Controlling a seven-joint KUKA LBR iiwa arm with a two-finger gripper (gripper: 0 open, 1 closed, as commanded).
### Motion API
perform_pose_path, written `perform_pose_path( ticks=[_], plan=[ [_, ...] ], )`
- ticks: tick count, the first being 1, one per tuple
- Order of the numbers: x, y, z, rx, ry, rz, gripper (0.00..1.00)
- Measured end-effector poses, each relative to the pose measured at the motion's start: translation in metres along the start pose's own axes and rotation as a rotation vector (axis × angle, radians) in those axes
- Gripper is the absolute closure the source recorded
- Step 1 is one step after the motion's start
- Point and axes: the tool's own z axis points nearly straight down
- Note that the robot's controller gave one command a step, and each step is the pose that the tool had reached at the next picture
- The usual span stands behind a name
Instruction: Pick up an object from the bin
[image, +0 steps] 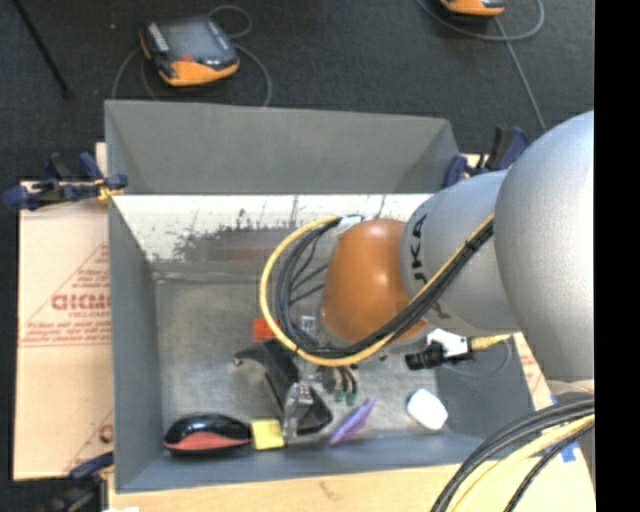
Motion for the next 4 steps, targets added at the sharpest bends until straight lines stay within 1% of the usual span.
perform_pose_path(
  ticks=[1,2,3,4],
  plan=[
    [0.009,-0.004,0.02,0.007,0.0,0.012,0.0],
    [0.011,-0.054,0.021,-0.003,0.011,-0.165,1.0],
    [0.011,-0.054,0.021,-0.003,0.011,-0.165,1.0],
    [0.0,-0.062,-0.01,0.01,0.017,-0.149,1.0]
  ],
)
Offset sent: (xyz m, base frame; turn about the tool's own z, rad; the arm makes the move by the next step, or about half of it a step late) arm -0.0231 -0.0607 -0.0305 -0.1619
